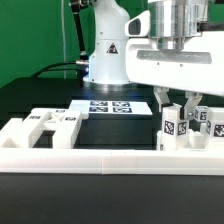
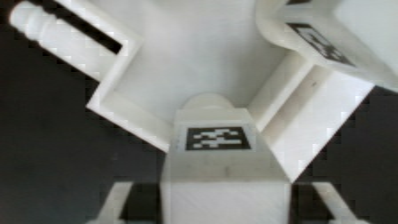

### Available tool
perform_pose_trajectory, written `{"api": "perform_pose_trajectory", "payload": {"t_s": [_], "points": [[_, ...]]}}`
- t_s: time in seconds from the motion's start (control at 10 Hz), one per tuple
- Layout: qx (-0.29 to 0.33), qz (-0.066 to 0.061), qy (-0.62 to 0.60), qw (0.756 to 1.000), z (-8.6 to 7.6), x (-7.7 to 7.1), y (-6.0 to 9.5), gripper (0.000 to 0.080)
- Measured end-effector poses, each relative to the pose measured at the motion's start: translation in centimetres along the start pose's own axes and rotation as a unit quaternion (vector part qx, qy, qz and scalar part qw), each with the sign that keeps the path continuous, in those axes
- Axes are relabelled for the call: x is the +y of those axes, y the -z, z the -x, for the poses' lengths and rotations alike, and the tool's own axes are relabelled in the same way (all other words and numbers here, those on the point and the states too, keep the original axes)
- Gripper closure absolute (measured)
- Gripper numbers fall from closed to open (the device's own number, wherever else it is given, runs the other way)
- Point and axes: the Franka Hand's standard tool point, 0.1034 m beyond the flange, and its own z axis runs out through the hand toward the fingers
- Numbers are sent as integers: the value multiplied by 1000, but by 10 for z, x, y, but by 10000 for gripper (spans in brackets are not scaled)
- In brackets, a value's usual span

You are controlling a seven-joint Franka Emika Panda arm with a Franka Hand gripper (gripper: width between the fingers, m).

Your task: Assemble chair

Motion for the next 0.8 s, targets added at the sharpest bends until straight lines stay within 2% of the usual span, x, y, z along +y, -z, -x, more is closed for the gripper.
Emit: {"api": "perform_pose_trajectory", "payload": {"t_s": [0.5,0.8], "points": [[-7,-5,-193,981,0,-1,0,509],[-8,-8,-299,954,0,-3,0,509]]}}
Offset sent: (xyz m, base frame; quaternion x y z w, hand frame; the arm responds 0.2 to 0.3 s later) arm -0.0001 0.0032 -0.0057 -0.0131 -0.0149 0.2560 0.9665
